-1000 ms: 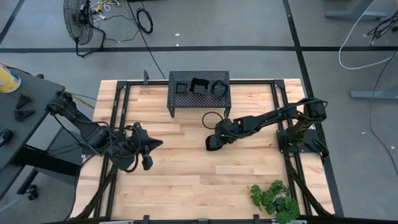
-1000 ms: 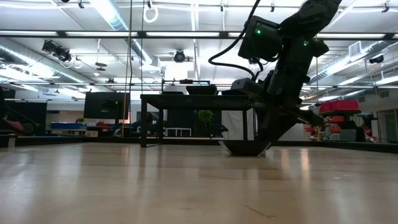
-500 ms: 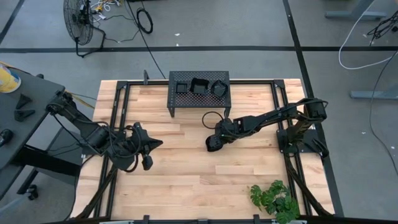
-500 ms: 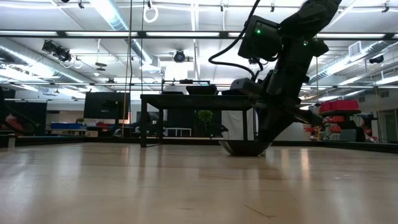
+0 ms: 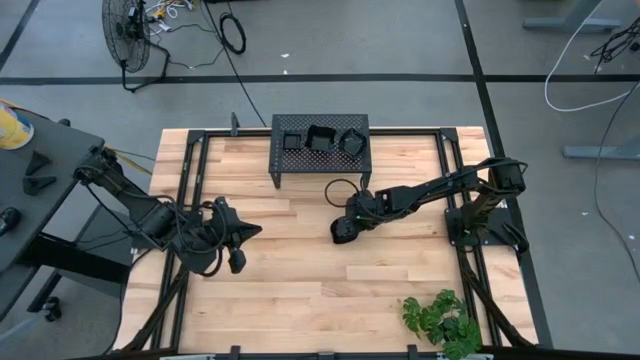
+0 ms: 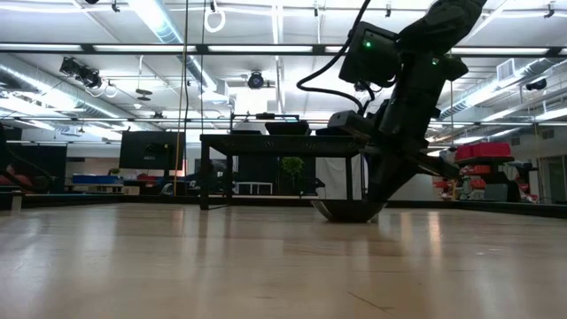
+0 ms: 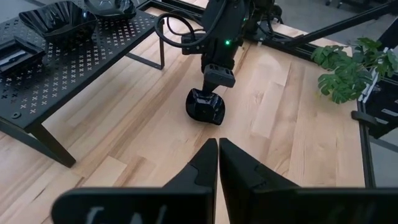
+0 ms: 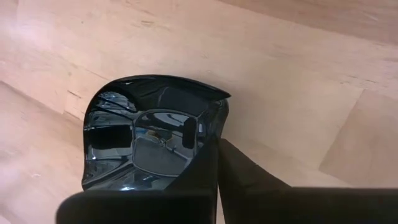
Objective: Pick & Place Mini shaped plates
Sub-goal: Stack the leaf shaped plate on top of the other leaf shaped plate on the shelf
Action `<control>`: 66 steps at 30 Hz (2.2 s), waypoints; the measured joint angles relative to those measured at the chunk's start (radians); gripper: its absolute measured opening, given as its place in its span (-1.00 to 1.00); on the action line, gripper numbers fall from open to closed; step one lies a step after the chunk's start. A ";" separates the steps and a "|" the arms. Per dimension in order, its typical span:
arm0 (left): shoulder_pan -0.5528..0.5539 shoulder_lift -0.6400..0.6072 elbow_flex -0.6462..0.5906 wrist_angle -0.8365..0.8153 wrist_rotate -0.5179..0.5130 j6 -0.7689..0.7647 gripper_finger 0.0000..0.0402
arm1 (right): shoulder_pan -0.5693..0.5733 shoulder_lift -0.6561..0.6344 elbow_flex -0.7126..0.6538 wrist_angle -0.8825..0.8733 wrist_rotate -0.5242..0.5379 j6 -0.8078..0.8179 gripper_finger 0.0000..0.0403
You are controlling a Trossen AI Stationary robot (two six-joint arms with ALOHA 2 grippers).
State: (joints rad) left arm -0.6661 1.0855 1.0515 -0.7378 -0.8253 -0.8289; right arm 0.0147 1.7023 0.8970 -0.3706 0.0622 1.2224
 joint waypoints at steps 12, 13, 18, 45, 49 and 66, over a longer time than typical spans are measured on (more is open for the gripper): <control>0.000 0.000 0.000 0.001 0.062 0.009 -0.91 | 0.003 -0.020 0.000 0.112 -0.083 -0.027 -1.00; 0.000 0.000 0.000 0.001 0.064 0.011 -0.91 | 0.003 -0.030 0.000 0.112 -0.083 -0.027 -1.00; 0.000 0.000 0.000 0.005 0.064 0.010 -0.91 | 0.003 -0.096 0.000 0.119 -0.090 -0.051 -1.00; 0.034 -0.004 0.000 0.050 0.031 0.051 -0.95 | -0.040 -0.380 0.001 0.116 -0.141 -0.162 -1.00; 0.095 -0.021 0.000 0.152 0.107 0.168 -0.97 | -0.077 -0.404 0.037 0.052 -0.149 -0.223 -1.00; 0.454 -0.089 0.000 0.233 0.452 0.505 -0.95 | -0.349 -0.407 0.295 -0.292 -0.248 -0.618 -1.00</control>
State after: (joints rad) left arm -0.2119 0.9970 1.0512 -0.5050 -0.3732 -0.3239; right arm -0.3342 1.2953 1.1923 -0.6626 -0.1859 0.6043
